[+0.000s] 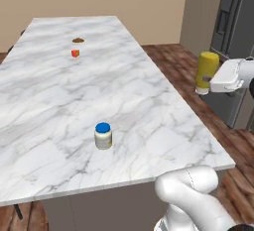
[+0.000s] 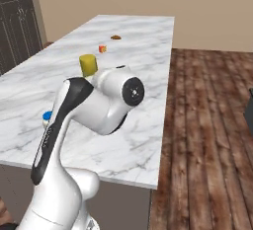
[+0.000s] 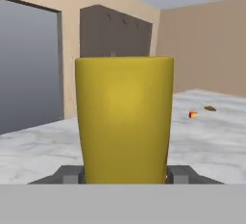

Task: Move the mayonnaise and mustard from the cabinet to the dining counter.

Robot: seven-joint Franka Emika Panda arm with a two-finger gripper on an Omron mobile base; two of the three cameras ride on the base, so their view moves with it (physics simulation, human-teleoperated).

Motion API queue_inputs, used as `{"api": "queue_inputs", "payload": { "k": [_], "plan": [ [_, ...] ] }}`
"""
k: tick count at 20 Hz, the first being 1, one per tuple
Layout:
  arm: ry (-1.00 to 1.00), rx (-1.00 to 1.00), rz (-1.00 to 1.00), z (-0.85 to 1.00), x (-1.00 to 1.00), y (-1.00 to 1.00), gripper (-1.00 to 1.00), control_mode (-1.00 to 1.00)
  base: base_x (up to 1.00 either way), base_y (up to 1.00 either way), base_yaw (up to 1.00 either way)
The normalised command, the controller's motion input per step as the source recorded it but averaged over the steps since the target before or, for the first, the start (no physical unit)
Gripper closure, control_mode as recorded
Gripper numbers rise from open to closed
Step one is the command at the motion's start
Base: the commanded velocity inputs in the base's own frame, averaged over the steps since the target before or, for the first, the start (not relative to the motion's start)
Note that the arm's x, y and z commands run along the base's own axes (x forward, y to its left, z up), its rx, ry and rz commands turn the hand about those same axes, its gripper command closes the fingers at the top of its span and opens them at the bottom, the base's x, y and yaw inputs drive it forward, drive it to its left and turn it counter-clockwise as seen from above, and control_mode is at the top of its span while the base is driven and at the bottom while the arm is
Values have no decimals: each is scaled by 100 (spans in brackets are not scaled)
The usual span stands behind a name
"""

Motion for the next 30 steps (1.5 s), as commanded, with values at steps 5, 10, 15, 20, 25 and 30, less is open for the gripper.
{"api": "queue_inputs", "payload": {
  "k": [5,10,15,20,25,30],
  "plan": [
    [6,-9,54,-55,56,-30,100,-100,0,0,0],
    [0,-9,57,-48,34,-7,100,-100,0,0,0],
    [-1,-2,34,-31,10,0,100,-100,0,0,0],
    [-10,1,2,-28,2,0,100,-100,0,0,0],
    [-4,0,-4,-28,1,14,100,-100,0,0,0],
    [-2,0,-15,-36,0,21,100,-100,0,0,0]
  ]
}}
